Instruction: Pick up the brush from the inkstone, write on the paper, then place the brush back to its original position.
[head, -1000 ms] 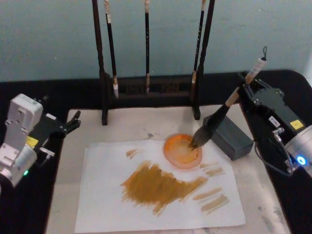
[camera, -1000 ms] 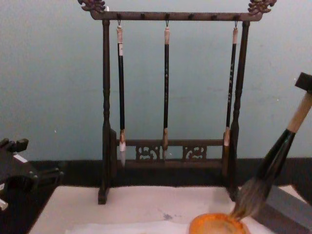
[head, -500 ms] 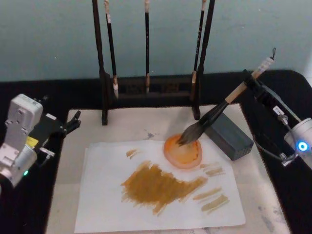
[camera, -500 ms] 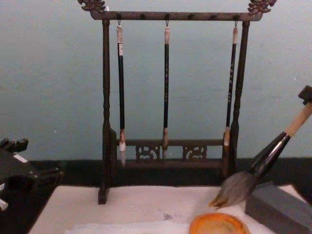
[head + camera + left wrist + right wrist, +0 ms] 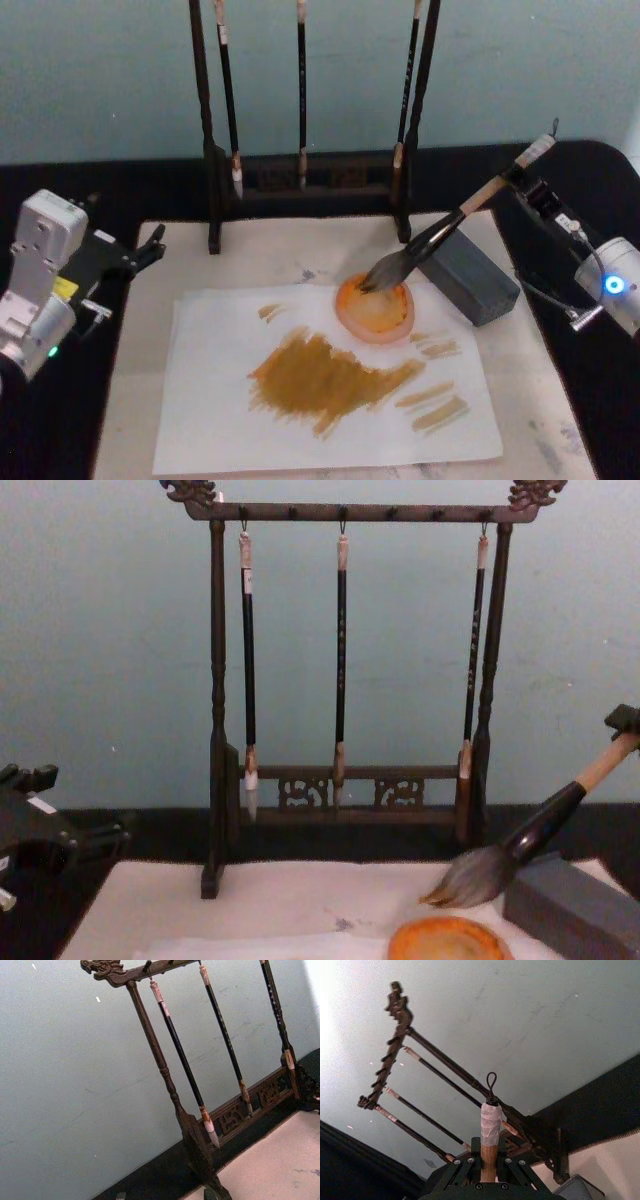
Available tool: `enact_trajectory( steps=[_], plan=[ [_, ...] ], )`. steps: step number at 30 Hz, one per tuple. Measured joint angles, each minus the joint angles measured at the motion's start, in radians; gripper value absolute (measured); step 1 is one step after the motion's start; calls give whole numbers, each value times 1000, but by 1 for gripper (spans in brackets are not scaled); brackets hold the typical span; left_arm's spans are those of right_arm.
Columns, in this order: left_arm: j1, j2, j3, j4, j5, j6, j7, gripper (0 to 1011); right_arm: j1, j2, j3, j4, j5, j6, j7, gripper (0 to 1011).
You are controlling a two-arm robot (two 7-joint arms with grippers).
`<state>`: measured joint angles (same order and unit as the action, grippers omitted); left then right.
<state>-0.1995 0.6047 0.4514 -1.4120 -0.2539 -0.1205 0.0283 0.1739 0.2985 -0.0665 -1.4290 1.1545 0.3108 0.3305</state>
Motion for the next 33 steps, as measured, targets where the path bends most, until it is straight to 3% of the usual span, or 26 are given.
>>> enact_trajectory(
  steps=[14,33],
  plan=[
    [0,0,0,0,0,0,0,1010,58,-22,-1,114,121,73,-72,173],
    [0,0,0,0,0,0,0,1010,90,2,-65,179,103,11,-81,173]
  ],
)
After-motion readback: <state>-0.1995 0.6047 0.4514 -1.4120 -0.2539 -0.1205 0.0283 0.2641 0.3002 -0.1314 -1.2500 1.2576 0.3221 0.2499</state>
